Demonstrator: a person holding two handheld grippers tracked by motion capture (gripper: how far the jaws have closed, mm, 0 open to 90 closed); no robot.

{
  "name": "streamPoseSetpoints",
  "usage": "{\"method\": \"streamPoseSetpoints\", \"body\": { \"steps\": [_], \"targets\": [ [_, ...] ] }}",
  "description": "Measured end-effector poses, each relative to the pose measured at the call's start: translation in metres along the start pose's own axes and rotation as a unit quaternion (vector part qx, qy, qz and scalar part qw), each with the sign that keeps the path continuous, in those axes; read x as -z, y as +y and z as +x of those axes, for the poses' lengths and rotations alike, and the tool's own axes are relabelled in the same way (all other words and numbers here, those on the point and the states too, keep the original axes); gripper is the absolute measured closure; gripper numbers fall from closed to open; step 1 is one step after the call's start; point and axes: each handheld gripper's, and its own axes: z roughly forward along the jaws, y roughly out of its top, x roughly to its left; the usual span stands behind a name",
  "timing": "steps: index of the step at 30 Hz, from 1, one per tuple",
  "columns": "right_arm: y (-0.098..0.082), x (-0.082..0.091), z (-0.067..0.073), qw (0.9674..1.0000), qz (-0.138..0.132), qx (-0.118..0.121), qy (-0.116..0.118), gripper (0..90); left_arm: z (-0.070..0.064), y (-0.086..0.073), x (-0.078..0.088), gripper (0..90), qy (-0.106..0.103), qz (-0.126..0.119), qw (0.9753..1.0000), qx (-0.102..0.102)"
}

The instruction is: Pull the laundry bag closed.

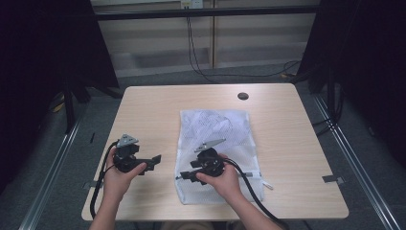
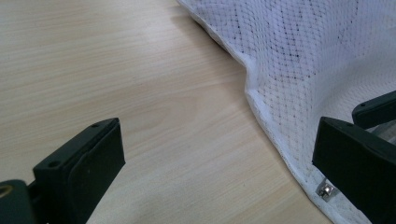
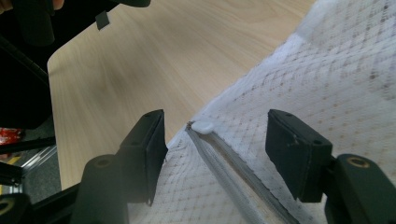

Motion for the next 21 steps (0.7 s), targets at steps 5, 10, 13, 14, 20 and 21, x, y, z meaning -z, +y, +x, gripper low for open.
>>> {"method": "streamPoseSetpoints", "body": {
  "steps": [5, 10, 13, 14, 20, 21],
  "targets": [
    [0.0, -0.007, -0.001, 0.9998, 0.008, -0.016, 0.005, 43.8, 0.0, -0.001, 0.0, 1.9, 0.0, -0.004, 1.0, 0.007],
    [0.001, -0.01, -0.001, 0.9997, 0.006, -0.022, 0.012, 51.4, 0.001, -0.001, 0.0, 1.9, 0.001, -0.004, 1.0, 0.005],
    [0.001, -0.011, -0.001, 0.9994, 0.009, -0.03, 0.014, 53.7, 0.001, -0.001, 0.0, 2.0, -0.001, -0.003, 1.0, 0.006],
    [0.001, -0.011, -0.001, 0.9994, 0.009, -0.03, 0.014, 53.7, 0.001, -0.001, 0.0, 2.0, -0.001, -0.003, 1.0, 0.006],
    [0.001, -0.017, -0.002, 0.9989, 0.011, -0.042, 0.019, 58.4, 0.001, -0.001, 0.0, 2.0, 0.001, 0.001, 1.0, 0.001],
    [0.0, -0.02, -0.001, 0.9988, 0.018, -0.041, 0.018, 59.5, 0.001, -0.001, 0.0, 2.1, 0.0, 0.0, 1.0, 0.001]
  ]
}}
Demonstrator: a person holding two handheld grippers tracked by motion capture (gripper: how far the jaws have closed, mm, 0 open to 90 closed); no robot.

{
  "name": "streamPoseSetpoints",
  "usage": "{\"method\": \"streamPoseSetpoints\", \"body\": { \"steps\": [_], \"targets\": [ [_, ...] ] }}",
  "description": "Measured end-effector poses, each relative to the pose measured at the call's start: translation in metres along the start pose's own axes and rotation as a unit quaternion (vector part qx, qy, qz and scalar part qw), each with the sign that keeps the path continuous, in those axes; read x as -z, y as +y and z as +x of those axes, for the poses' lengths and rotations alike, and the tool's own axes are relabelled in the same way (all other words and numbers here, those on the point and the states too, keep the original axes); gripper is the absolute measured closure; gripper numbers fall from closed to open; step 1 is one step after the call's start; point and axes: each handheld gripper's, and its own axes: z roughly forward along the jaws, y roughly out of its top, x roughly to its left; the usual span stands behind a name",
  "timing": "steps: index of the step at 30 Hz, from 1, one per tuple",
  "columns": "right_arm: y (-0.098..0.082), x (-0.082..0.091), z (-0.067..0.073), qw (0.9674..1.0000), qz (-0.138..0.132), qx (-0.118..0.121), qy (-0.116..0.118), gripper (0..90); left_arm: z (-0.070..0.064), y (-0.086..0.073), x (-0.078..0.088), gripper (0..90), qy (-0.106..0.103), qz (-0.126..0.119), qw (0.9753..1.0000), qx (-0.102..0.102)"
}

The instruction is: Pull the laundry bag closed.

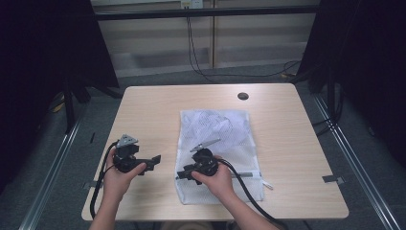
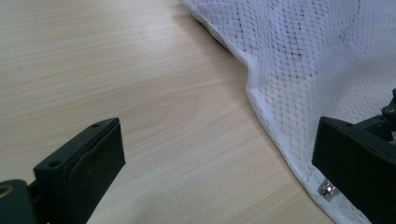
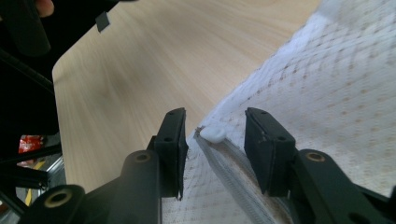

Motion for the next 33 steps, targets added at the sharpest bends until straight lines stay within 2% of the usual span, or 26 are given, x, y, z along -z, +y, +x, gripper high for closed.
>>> {"method": "streamPoseSetpoints", "body": {
  "steps": [5, 15, 28, 33],
  "targets": [
    [-0.0016, -0.0056, 0.0015, 1.0, 0.007, 0.001, 0.003, 61.8, 0.0001, 0.0002, 0.0005, 2.0, -0.001, -0.004, 1.0, 0.006],
    [-0.0018, -0.0099, 0.0028, 0.9998, 0.013, -0.012, 0.007, 75.1, 0.0004, 0.0005, -0.001, 2.1, -0.001, -0.002, 1.0, 0.007],
    [-0.0013, -0.0079, 0.0061, 0.9996, 0.009, -0.023, 0.012, 81.4, 0.0008, 0.0004, -0.0019, 2.2, -0.001, -0.001, 1.0, 0.009],
    [-0.0009, -0.0108, 0.0069, 0.9995, 0.014, -0.028, 0.011, 80.5, 0.001, 0.0004, -0.0015, 2.2, -0.001, -0.002, 1.0, 0.009]
  ]
}}
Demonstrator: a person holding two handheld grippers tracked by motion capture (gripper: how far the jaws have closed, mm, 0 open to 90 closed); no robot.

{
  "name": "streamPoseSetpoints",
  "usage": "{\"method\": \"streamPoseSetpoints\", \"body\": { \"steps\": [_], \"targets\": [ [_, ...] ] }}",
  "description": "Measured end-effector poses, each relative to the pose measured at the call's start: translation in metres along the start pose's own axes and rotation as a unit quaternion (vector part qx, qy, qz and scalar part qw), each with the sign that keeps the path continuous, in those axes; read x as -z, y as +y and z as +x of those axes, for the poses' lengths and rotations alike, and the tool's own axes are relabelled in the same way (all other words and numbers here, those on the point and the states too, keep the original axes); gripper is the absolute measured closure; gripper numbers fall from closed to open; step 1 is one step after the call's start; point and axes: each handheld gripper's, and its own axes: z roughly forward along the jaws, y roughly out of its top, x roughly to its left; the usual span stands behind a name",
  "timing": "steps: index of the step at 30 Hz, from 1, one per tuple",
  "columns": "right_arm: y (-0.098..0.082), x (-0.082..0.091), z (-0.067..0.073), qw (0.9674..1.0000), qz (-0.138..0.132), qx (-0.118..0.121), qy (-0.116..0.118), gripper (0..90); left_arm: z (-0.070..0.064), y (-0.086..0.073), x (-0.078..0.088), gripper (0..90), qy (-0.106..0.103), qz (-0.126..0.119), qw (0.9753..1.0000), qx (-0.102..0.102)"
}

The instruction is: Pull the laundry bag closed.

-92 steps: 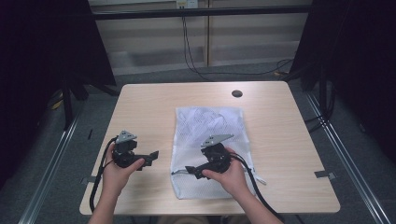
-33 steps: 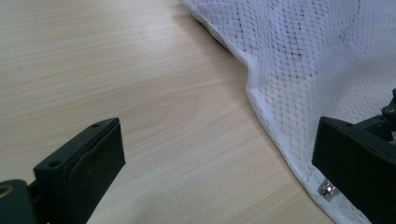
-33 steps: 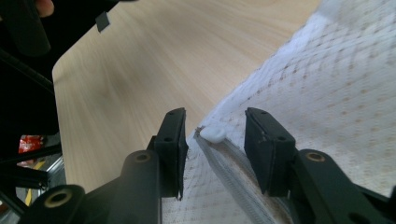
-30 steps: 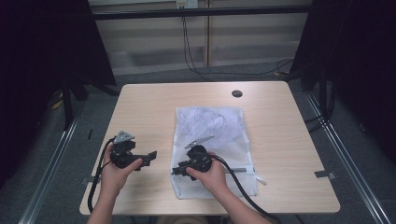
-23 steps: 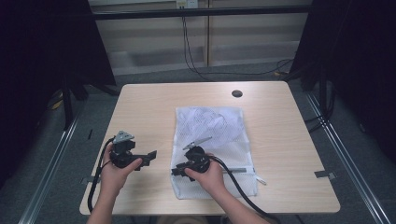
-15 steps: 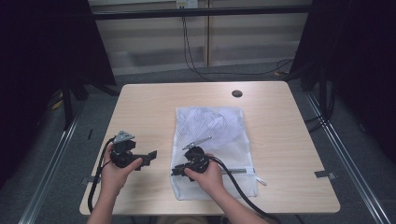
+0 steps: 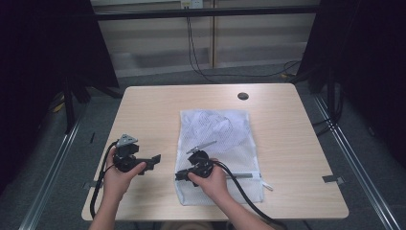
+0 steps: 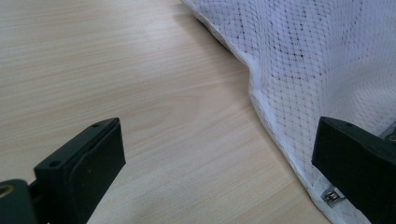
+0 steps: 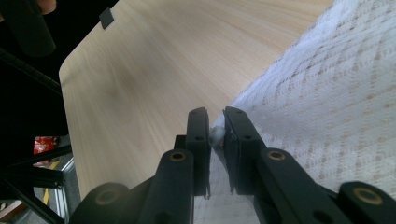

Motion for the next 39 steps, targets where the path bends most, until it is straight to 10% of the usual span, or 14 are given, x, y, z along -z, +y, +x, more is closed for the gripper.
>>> {"method": "streamPoseSetpoints", "body": {
  "steps": [20, 39],
  "targets": [
    [0.004, 0.013, -0.001, 0.9999, -0.011, -0.005, 0.007, 87.3, -0.001, 0.0, 0.0, 2.2, -0.012, -0.002, 0.9999, 0.009],
    [0.005, 0.039, -0.01, 0.9983, -0.046, -0.033, 0.015, 87.3, -0.008, -0.001, -0.004, 2.1, -0.08, -0.002, 0.9964, 0.026]
  ]
}}
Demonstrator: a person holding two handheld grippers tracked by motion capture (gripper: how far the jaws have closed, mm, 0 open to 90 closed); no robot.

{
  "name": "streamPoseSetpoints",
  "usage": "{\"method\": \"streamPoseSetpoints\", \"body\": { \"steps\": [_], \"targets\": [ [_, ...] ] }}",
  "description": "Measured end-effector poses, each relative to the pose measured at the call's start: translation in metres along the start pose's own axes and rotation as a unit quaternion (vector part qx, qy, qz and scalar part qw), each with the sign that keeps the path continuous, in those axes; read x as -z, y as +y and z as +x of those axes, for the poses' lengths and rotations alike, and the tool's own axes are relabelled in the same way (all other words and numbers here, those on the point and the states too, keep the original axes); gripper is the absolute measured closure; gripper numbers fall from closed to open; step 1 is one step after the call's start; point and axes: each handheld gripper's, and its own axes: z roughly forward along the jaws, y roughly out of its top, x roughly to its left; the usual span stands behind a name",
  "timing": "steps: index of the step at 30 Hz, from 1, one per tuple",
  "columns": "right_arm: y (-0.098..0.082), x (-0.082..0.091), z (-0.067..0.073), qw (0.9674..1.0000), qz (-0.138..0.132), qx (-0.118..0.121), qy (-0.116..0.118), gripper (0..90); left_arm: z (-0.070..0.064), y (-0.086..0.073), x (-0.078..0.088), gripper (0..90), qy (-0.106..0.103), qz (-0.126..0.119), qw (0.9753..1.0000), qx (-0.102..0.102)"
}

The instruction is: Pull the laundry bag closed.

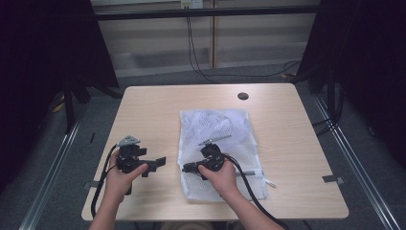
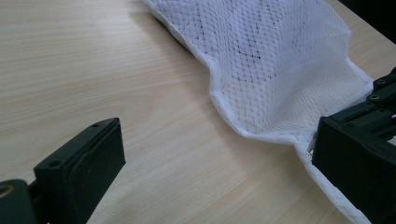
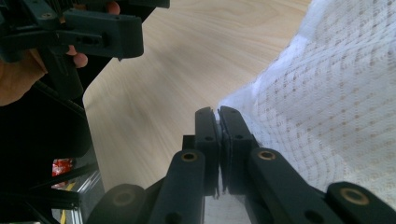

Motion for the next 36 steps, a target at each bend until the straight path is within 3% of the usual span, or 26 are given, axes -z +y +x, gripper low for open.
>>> {"method": "streamPoseSetpoints", "body": {
  "steps": [10, 16, 26, 30, 36],
  "targets": [
    [0.0, 0.003, 0.001, 1.0, -0.004, -0.003, 0.0, 87.3, -0.007, -0.002, -0.007, 2.1, -0.008, 0.025, 0.9996, -0.009],
    [0.001, 0.006, 0.0, 0.9999, -0.012, -0.006, -0.001, 87.4, -0.011, -0.005, -0.013, 1.8, -0.032, 0.032, 0.999, 0.001],
    [0.003, 0.011, -0.001, 0.9997, -0.023, -0.007, 0.0, 87.3, -0.021, -0.008, -0.024, 0.9, -0.069, 0.059, 0.9959, -0.007],
    [0.003, 0.013, 0.0, 0.9996, -0.025, -0.008, -0.002, 87.3, -0.023, -0.009, -0.026, 1.0, -0.067, 0.063, 0.9957, -0.006],
    [0.004, 0.016, -0.001, 0.9995, -0.03, -0.013, -0.001, 87.3, -0.027, -0.01, -0.028, 0.9, -0.08, 0.065, 0.9947, 0.002]
  ]
}}
